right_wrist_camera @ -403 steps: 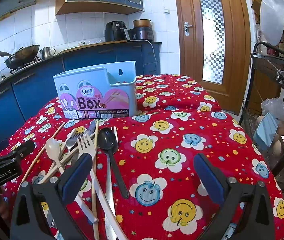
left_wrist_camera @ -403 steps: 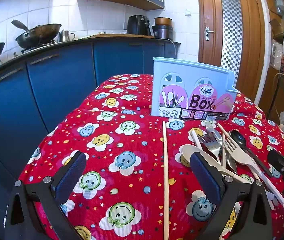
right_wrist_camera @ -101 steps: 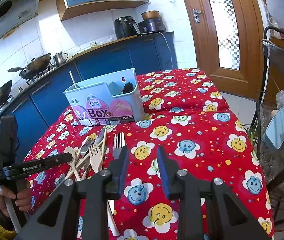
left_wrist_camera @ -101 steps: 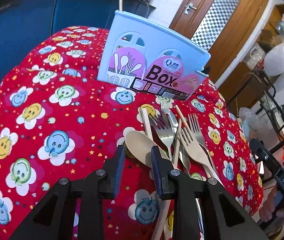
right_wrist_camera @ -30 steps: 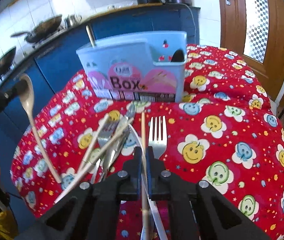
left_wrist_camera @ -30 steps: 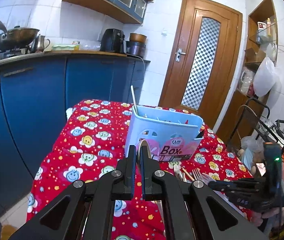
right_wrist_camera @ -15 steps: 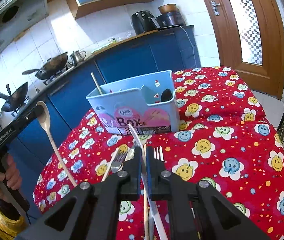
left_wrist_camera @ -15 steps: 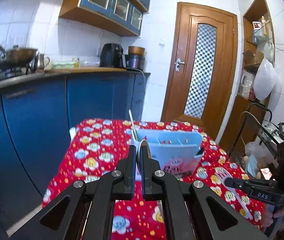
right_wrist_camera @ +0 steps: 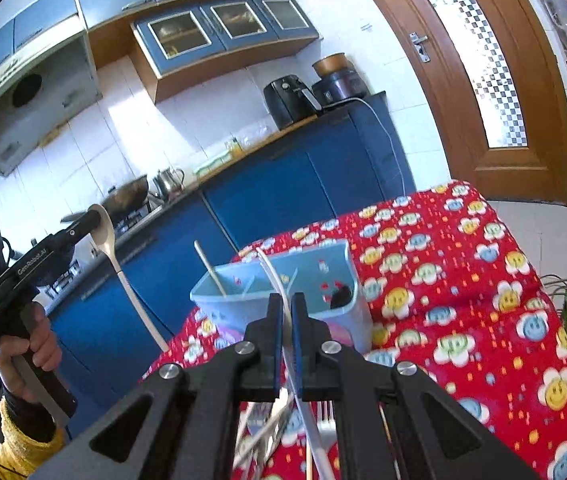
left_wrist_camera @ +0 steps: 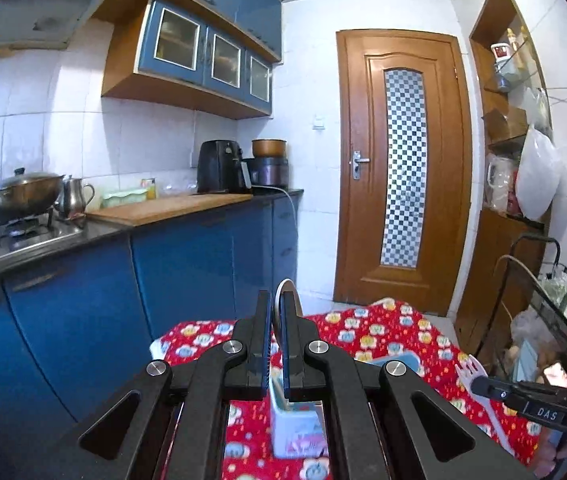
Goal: Organize utensils
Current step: 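Carry the wooden spoon and white fork up over the blue box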
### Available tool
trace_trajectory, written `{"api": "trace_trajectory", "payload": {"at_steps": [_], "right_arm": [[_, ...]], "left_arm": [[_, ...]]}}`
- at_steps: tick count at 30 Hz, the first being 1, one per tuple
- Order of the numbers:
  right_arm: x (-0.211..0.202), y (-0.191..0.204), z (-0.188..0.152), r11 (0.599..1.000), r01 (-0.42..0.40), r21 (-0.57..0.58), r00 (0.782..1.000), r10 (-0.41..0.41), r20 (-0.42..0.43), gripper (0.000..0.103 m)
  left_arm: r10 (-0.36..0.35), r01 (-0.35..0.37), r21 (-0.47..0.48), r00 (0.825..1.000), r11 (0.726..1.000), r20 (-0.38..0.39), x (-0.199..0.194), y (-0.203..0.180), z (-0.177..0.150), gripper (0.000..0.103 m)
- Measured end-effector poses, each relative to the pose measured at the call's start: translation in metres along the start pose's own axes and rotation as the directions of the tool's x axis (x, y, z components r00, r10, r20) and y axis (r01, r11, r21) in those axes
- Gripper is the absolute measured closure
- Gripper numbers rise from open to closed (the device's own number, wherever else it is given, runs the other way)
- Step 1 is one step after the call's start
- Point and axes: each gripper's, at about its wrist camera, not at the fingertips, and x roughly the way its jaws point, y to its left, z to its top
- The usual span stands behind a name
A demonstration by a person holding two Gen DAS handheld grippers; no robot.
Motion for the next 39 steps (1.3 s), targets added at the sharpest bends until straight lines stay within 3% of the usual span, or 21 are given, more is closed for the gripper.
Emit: {"api": "trace_trajectory", "payload": {"at_steps": [6,13,18,25,39], "right_arm": [[0.017,-0.004,0.028,0.997,-0.067,0.032,0.993,0.064,0.101,0.097],[0.057,-0.007,0.062,0.988,-0.137,0.075,0.967,0.117,0.226,0.097],[0.086,-0.009,0.075,0.993,-0.111,0.05,0.958,0.094,0.273,0.097],[0.114,-0.017,0.069,1.0,-0.018,0.002,0.967,0.017,0.254,0.097],[0.114,-0.015,0.048,0.996,0.055,-0.07,0.989,-0.045,0.138,0.097]], "left_arm": [[0.03,-0.03,0.02,0.999,0.999,0.027,0.034,-0.002,0.016,0.099],[0.072,-0.072,0.031,0.997,0.997,0.005,0.072,0.0,0.002,0.099],[0.09,-0.09,0.039,0.996,0.995,-0.004,0.088,0.005,-0.01,0.099],[0.068,-0.066,0.033,0.997,0.997,-0.035,0.107,0.006,-0.029,0.099],[-0.026,0.029,0.016,0.992,0.999,-0.127,0.116,-0.004,-0.056,0.096]]}}
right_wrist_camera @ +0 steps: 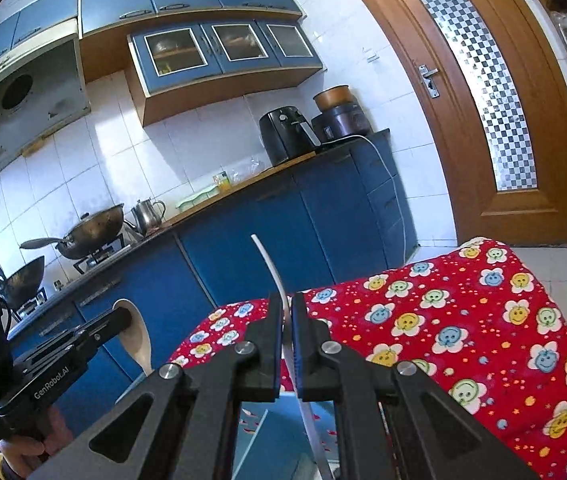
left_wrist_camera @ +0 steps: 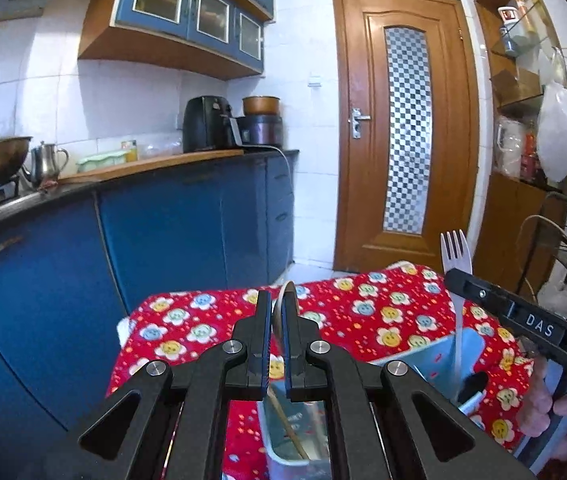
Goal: Organize utensils
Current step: 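Carry the wooden spoon and white fork up over the blue box, then drop the wooden spoon into the box with the left tool while the right tool drops the fork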
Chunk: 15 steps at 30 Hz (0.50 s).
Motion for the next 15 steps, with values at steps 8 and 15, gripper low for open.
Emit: {"api": "trace_trajectory", "payload": {"at_steps": [8,15], "right_arm": [[-0.011,0.0,-0.004,0.999,0.023,-0.033,0.999,-0.024,-0.045,0.094],[-0.028,0.005,-0.002,1.0,0.0,-0.029,0.999,-0.001,-0.036,0.085]], "left_arm": [[-0.026,0.026,-0.009,0.999,1.0,-0.046,-0.006,-0.005,-0.011,0.086],[-0.054,0.053,-0.015,0.997,0.998,-0.053,-0.024,-0.007,-0.011,0.081]]}}
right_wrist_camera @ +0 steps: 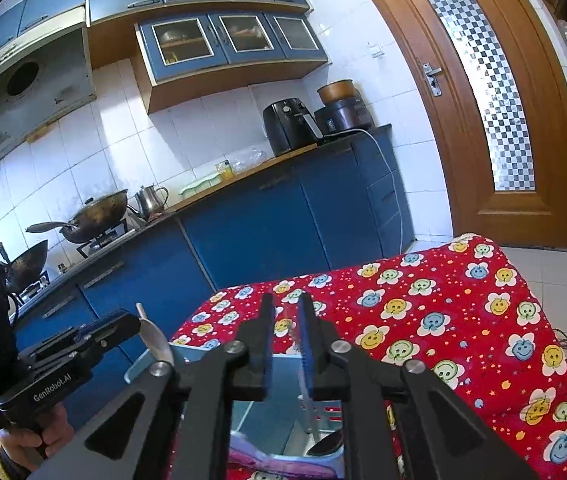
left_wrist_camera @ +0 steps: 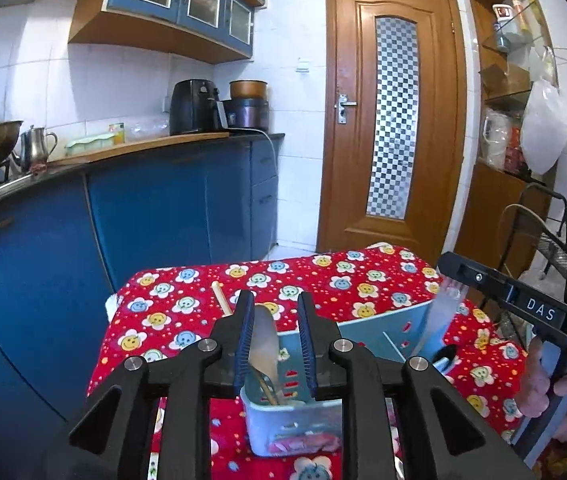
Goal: Organize utensils
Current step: 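Drop the wooden spoon into the box with the left tool while the right tool drops the fork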
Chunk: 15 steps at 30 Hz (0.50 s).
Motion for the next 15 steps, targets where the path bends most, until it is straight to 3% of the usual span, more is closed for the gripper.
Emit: {"api": "trace_trajectory", "payload": {"at_steps": [8,15], "right_arm": [[-0.036,0.017,0.007,0.996,0.048,-0.074,0.999,-0.046,0.028,0.084],[-0.074,0.023,-0.001,0.991,0.092,-0.096,0.995,-0.094,-0.015,0.084]], "left_arm": [[-0.008,0.007,-0.044,1.0,0.999,-0.017,-0.029,0.001,-0.001,0.08],[-0.011,0.008,-0.058,0.999,0.998,-0.052,-0.051,-0.002,-0.011,0.08]]}}
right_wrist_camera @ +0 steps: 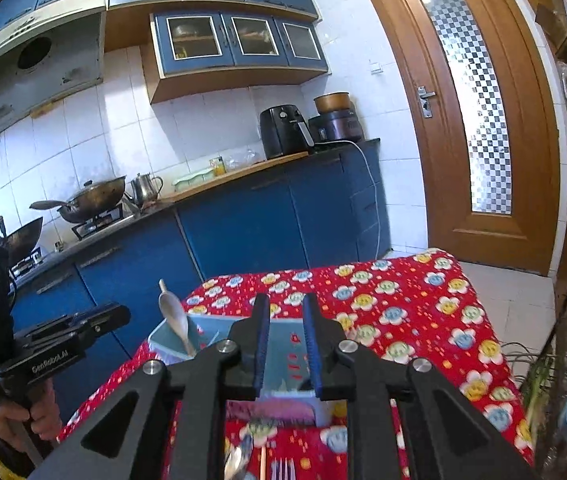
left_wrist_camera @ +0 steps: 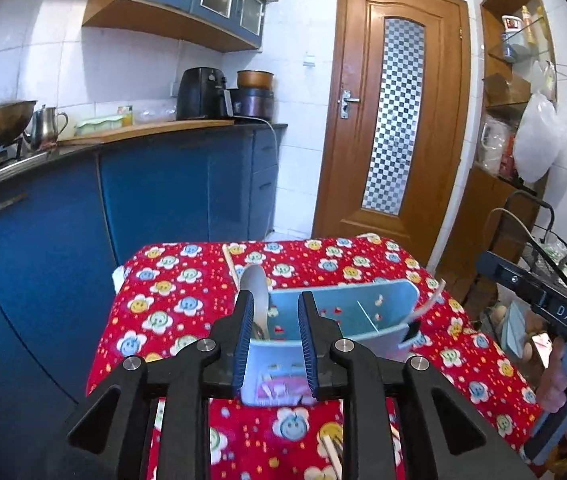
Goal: Organize utensils
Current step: 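Drop the wooden spoon into the box with the left tool while the right tool drops the fork, then grasp another wooden chopstick with the left tool while the right tool approaches the forks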
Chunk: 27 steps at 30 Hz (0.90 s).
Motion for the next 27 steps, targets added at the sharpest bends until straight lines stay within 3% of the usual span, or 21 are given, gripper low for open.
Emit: {"api": "trace_trajectory", "payload": {"at_steps": [14,19,27], "right_arm": [[-0.047,0.002,-0.052,0.999,0.028,0.028,0.985,-0.023,-0.169,0.084],[-0.048,-0.001,-0.076,0.999,0.025,0.041,0.973,-0.015,-0.231,0.084],[-0.045,-0.009,-0.1,0.997,0.039,0.073,0.96,-0.016,-0.281,0.082]], "left_arm": [[-0.058,0.053,-0.036,0.989,0.998,-0.134,-0.029,-0.015,-0.048,0.08],[-0.091,0.075,-0.081,0.972,0.994,-0.216,-0.02,-0.016,-0.067,0.08],[-0.078,0.053,-0.085,0.942,0.995,-0.326,0.004,-0.02,-0.092,0.08]]}}
